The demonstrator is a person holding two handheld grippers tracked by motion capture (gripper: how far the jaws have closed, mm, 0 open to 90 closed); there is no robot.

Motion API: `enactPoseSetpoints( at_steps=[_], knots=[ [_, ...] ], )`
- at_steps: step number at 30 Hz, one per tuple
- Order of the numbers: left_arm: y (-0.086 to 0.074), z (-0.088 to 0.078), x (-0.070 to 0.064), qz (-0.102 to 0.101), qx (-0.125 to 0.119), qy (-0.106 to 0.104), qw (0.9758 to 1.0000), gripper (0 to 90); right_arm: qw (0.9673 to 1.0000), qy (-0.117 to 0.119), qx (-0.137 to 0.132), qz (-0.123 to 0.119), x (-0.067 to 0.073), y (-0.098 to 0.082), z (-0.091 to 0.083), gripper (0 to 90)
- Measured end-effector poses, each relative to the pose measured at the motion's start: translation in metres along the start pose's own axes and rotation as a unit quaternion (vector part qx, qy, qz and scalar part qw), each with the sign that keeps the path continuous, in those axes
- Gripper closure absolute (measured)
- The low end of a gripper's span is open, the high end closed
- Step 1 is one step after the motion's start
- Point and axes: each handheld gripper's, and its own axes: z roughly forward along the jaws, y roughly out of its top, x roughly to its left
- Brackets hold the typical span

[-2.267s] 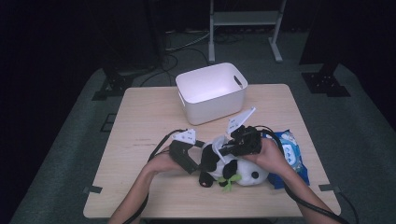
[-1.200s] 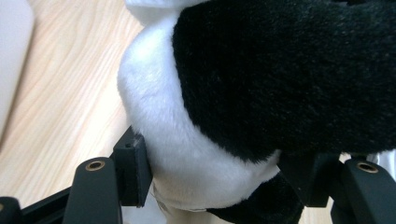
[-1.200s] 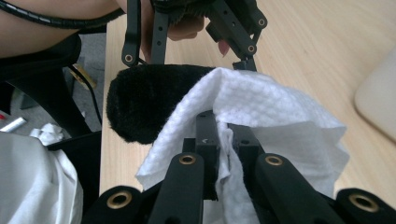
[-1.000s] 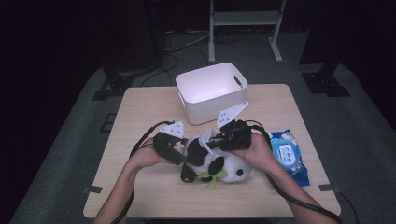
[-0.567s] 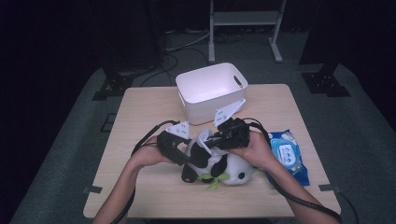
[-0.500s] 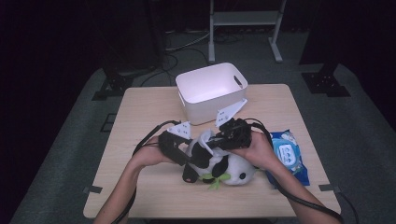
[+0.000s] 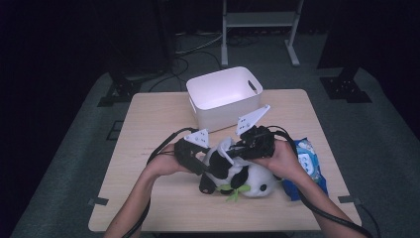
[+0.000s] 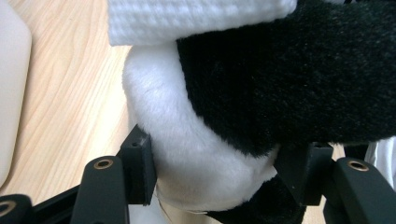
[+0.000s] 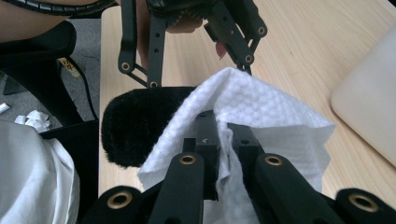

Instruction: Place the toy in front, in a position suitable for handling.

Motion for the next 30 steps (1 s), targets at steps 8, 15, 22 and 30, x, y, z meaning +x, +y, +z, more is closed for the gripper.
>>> enactPoseSetpoints(
  at_steps=[8, 15, 22, 30],
  knots=[
    [-0.022, 0.011, 0.000, -0.019, -0.049, -0.008, 0.9986, 37.9, 0.9999, 0.001, 0.016, -0.006, 0.001, 0.005, 0.011, 84.1],
    [-0.049, 0.034, 0.006, -0.040, -0.096, -0.037, 0.9939, 35.5, 0.9984, 0.004, 0.057, 0.003, -0.001, -0.002, 0.031, 84.2],
    [-0.068, 0.040, 0.009, -0.054, -0.149, -0.045, 0.9864, 25.4, 0.9985, 0.011, 0.053, 0.008, -0.004, -0.005, 0.036, 84.3],
    [-0.071, 0.041, 0.010, -0.059, -0.155, -0.049, 0.9849, 19.3, 0.9984, 0.012, 0.056, 0.005, -0.003, -0.005, 0.036, 84.3]
  ],
)
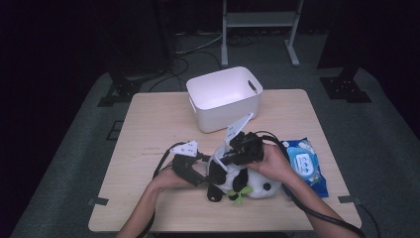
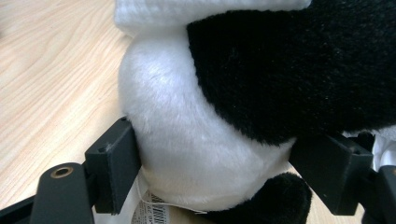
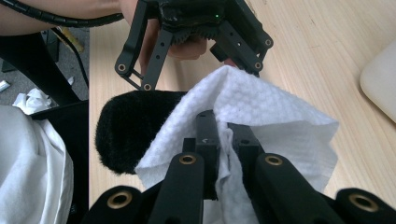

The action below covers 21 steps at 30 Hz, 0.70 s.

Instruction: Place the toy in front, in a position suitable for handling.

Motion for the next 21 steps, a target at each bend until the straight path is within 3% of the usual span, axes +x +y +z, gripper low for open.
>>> enactPoseSetpoints(
  at_steps=[10, 15, 21],
  knots=[
    [-0.004, 0.005, 0.004, -0.010, 0.024, 0.000, 0.9997, 8.5, 1.0000, 0.001, 0.002, -0.001, 0.000, 0.000, -0.001, 84.5],
    [-0.004, 0.012, 0.006, -0.017, 0.022, -0.009, 0.9996, 4.4, 1.0000, 0.007, 0.002, 0.001, 0.001, 0.000, 0.001, 84.5],
    [0.002, 0.010, 0.006, 0.002, 0.021, -0.014, 0.9997, 31.1, 0.9999, 0.015, -0.006, 0.005, -0.001, 0.000, 0.000, 84.4]
  ],
)
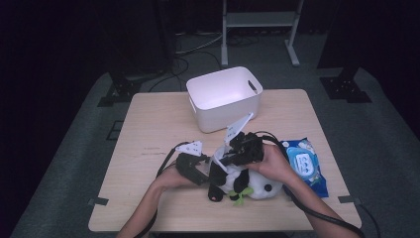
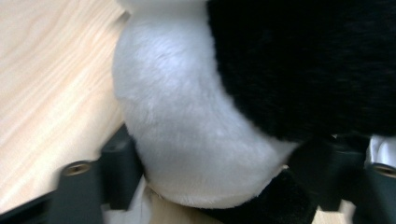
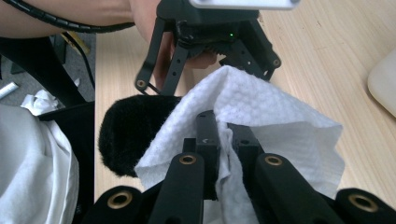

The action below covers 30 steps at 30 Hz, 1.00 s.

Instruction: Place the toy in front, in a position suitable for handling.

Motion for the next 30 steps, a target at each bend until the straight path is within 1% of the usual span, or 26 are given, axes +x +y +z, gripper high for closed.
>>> enactPoseSetpoints(
  at_steps=[3, 4, 6, 9, 10, 13, 14, 15, 16, 18, 20, 25, 27, 30],
  knots=[
    [0.004, -0.002, -0.002, 0.006, 0.010, 0.005, 0.9999, 38.2, 1.0000, 0.001, -0.005, 0.002, 0.000, -0.001, -0.001, 84.4],
    [0.006, -0.003, -0.003, 0.007, 0.013, 0.006, 0.9999, 40.4, 1.0000, 0.000, -0.008, -0.001, 0.000, -0.001, -0.002, 84.4],
    [0.010, -0.005, -0.004, 0.007, 0.024, 0.013, 0.9996, 41.7, 0.9999, 0.001, -0.012, 0.000, 0.000, -0.001, -0.004, 84.4],
    [0.019, -0.011, -0.006, 0.008, 0.036, 0.026, 0.9990, 42.5, 0.9998, -0.005, -0.020, 0.000, 0.000, 0.000, -0.008, 84.4],
    [0.022, -0.014, -0.007, 0.007, 0.039, 0.029, 0.9988, 42.5, 0.9997, -0.007, -0.023, -0.004, 0.000, 0.000, -0.010, 84.4],
    [0.031, -0.022, -0.009, 0.016, 0.053, 0.040, 0.9977, 43.0, 0.9994, -0.010, -0.032, -0.004, 0.001, 0.003, -0.015, 84.4],
    [0.033, -0.024, -0.010, 0.020, 0.058, 0.042, 0.9973, 43.4, 0.9994, -0.013, -0.033, -0.007, 0.001, 0.004, -0.016, 84.4],
    [0.035, -0.025, -0.011, 0.021, 0.059, 0.044, 0.9971, 43.7, 0.9993, -0.013, -0.034, -0.006, 0.002, 0.005, -0.017, 84.4],
    [0.037, -0.026, -0.012, 0.023, 0.060, 0.047, 0.9968, 44.0, 0.9993, -0.013, -0.034, -0.011, 0.002, 0.005, -0.018, 84.4],
    [0.040, -0.030, -0.014, 0.028, 0.060, 0.051, 0.9965, 44.6, 0.9992, -0.017, -0.034, -0.013, 0.003, 0.006, -0.021, 84.5],
    [0.043, -0.033, -0.016, 0.027, 0.058, 0.054, 0.9965, 45.6, 0.9990, -0.020, -0.038, -0.015, 0.004, 0.007, -0.024, 84.5],
    [0.055, -0.041, -0.021, 0.041, 0.069, 0.068, 0.9944, 46.7, 0.9985, -0.025, -0.045, -0.016, 0.005, 0.009, -0.033, 84.5],
    [0.058, -0.043, -0.023, 0.043, 0.068, 0.072, 0.9942, 47.2, 0.9983, -0.027, -0.049, -0.018, 0.006, 0.009, -0.035, 84.5],
    [0.063, -0.047, -0.026, 0.048, 0.073, 0.081, 0.9929, 47.7, 0.9978, -0.029, -0.056, -0.019, 0.006, 0.010, -0.039, 84.5]
  ],
)
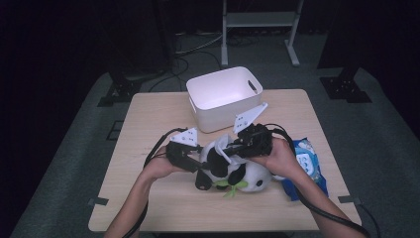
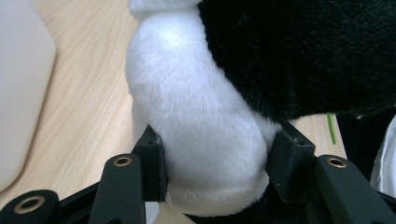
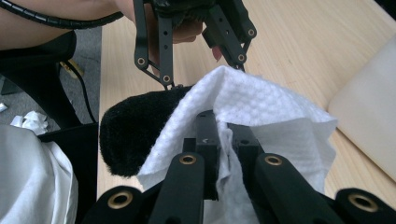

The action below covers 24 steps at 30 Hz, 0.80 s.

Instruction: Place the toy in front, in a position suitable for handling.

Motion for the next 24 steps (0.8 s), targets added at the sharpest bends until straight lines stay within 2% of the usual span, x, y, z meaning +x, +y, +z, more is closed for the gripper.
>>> enactPoseSetpoints(
  at_steps=[13, 21, 24],
  knots=[
    [0.015, -0.017, -0.008, 0.023, 0.020, 0.015, 0.9994, 50.2, 0.9998, 0.005, -0.021, 0.002, 0.002, 0.001, -0.009, 84.5],
    [0.020, -0.024, -0.012, 0.027, 0.028, 0.017, 0.9991, 50.9, 0.9994, 0.014, -0.031, 0.011, 0.002, -0.001, -0.011, 84.5],
    [0.023, -0.026, -0.013, 0.030, 0.031, 0.019, 0.9989, 51.1, 0.9992, 0.014, -0.036, 0.008, 0.002, -0.002, -0.013, 84.5]
  ],
)
